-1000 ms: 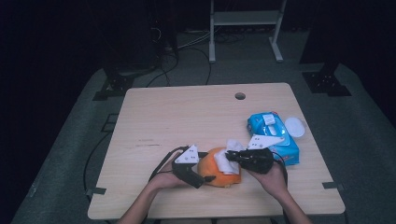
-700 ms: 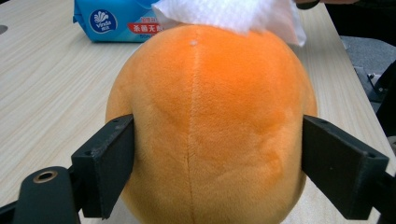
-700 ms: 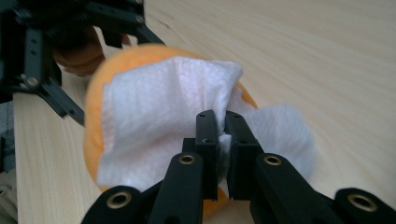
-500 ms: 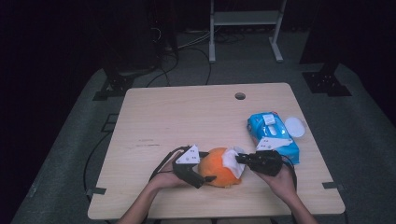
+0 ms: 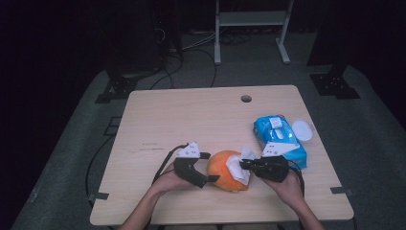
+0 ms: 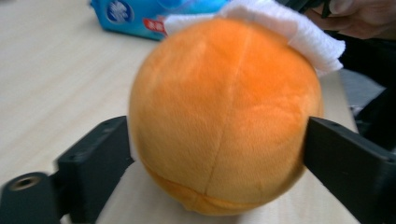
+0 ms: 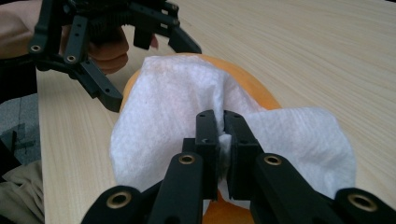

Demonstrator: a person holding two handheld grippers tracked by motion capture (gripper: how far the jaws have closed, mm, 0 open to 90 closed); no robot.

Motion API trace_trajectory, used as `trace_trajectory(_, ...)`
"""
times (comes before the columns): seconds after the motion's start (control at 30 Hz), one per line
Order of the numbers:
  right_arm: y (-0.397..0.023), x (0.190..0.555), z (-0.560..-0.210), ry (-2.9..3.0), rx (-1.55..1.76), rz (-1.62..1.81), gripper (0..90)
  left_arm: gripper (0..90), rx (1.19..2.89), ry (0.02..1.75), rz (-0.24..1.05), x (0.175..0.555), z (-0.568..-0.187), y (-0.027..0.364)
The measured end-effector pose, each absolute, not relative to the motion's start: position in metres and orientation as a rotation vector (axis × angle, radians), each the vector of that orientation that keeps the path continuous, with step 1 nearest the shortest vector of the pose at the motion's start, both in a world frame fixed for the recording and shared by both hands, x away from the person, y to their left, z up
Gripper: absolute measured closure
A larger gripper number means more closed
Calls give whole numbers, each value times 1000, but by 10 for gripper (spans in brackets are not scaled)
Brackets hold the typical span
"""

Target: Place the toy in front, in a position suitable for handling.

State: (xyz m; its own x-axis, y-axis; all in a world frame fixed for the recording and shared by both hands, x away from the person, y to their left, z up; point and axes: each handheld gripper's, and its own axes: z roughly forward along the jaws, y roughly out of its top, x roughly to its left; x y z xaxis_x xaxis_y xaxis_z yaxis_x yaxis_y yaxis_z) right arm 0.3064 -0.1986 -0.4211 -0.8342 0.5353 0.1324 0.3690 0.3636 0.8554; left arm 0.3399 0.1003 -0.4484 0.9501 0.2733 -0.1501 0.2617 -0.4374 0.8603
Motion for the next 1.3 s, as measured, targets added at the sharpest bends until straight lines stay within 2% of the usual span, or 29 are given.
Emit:
trace_trajectory(0.1, -194, 303, -415, 2429, 806, 1460, 842, 213, 2073, 332, 51, 336, -447, 97)
trace_trajectory(0.3, -158, 287, -395, 2422, 621, 1458, 843, 284, 2101, 240, 140, 324, -438, 87)
trace_trajectory(0.43, -141, 282, -397, 2454, 547, 1375, 843, 291, 2114, 243, 152, 323, -438, 89)
trace_trajectory(0.7, -176, 295, -398, 2420, 700, 1394, 844, 291, 2095, 259, 163, 323, -436, 85)
trace_trajectory(0.93, -154, 287, -394, 2442, 614, 1387, 842, 291, 2129, 219, 200, 317, -434, 79)
trace_trajectory(1.17, -161, 290, -391, 2417, 650, 1373, 844, 300, 2123, 202, 207, 315, -432, 76)
trace_trajectory(1.3, -143, 286, -395, 2449, 600, 1387, 844, 302, 2151, 158, 222, 310, -432, 69)
